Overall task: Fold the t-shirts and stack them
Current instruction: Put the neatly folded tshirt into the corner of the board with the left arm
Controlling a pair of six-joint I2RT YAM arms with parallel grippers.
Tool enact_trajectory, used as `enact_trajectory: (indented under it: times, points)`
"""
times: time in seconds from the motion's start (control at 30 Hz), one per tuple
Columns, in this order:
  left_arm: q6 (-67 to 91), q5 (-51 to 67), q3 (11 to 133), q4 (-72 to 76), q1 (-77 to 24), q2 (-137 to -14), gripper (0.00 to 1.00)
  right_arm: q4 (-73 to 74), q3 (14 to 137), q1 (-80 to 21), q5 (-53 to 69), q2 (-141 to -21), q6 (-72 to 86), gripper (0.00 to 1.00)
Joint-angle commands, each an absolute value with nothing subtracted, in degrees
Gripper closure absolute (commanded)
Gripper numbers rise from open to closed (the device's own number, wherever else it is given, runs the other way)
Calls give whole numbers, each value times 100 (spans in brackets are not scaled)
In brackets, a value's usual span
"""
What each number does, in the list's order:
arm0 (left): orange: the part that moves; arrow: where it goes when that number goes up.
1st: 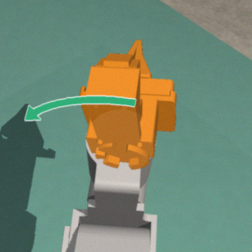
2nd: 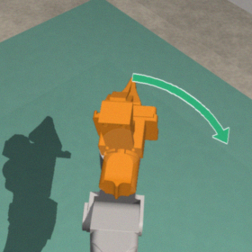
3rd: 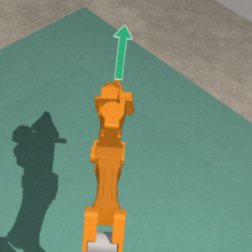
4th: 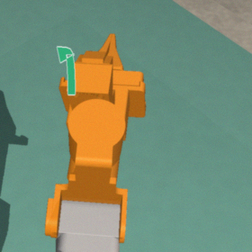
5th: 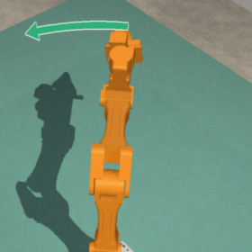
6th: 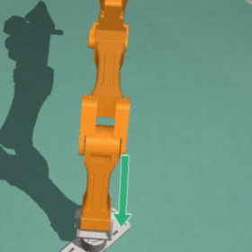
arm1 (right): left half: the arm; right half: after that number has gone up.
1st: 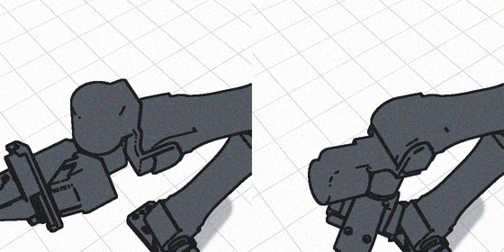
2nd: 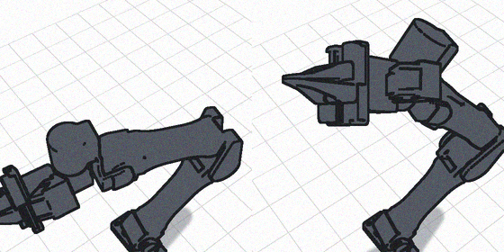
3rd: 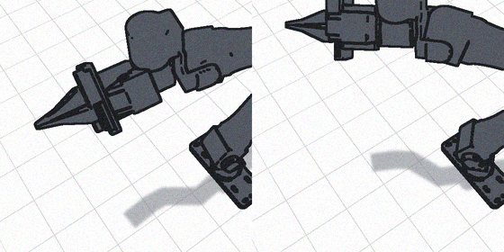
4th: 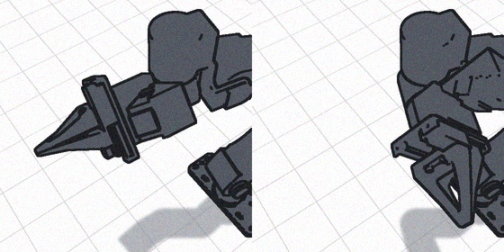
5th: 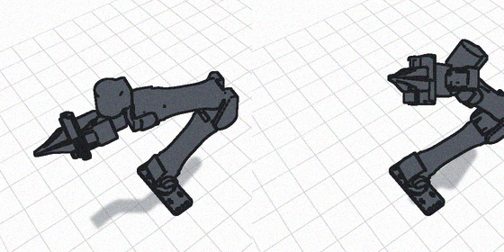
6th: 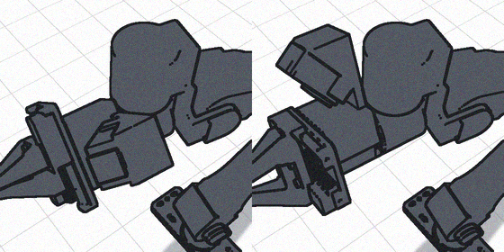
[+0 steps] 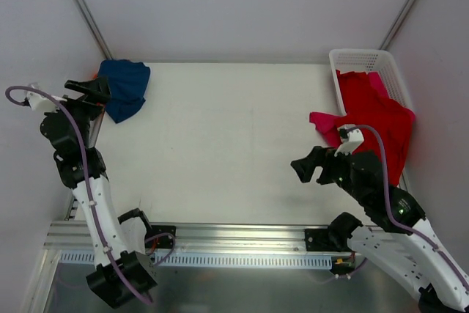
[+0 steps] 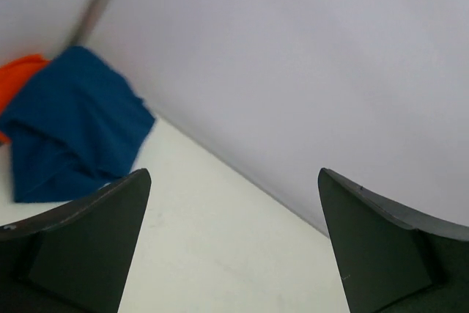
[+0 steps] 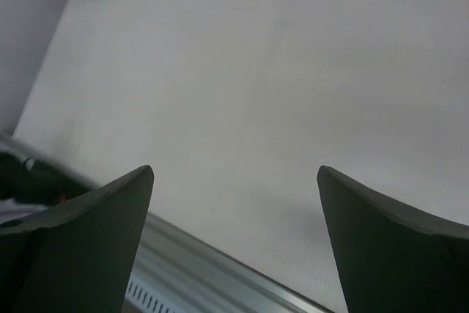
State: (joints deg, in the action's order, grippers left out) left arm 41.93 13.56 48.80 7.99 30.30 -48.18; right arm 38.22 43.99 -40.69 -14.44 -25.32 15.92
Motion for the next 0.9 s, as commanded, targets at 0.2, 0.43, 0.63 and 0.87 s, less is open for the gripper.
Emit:
enact_trajectory:
  times: [0.2,0.43,0.63,0.87]
  points:
    - [4001,5350,4597,1820,1855,-4465,1,545,6415,-4376,6183,-4919,1937,1]
    - [1785,4915,4430,-368,985,-3500,1,4705,8496,-5324,4631,-7633,-1129,0]
    - [1284,954,4562,-1941,756,-2883,1,8221,10291,-6177,-5557,-10772,502,1]
    - [1230,-132,4965,-3022,484,-4428,1,6773,9003,-6661,-6075,-10391,1558,1]
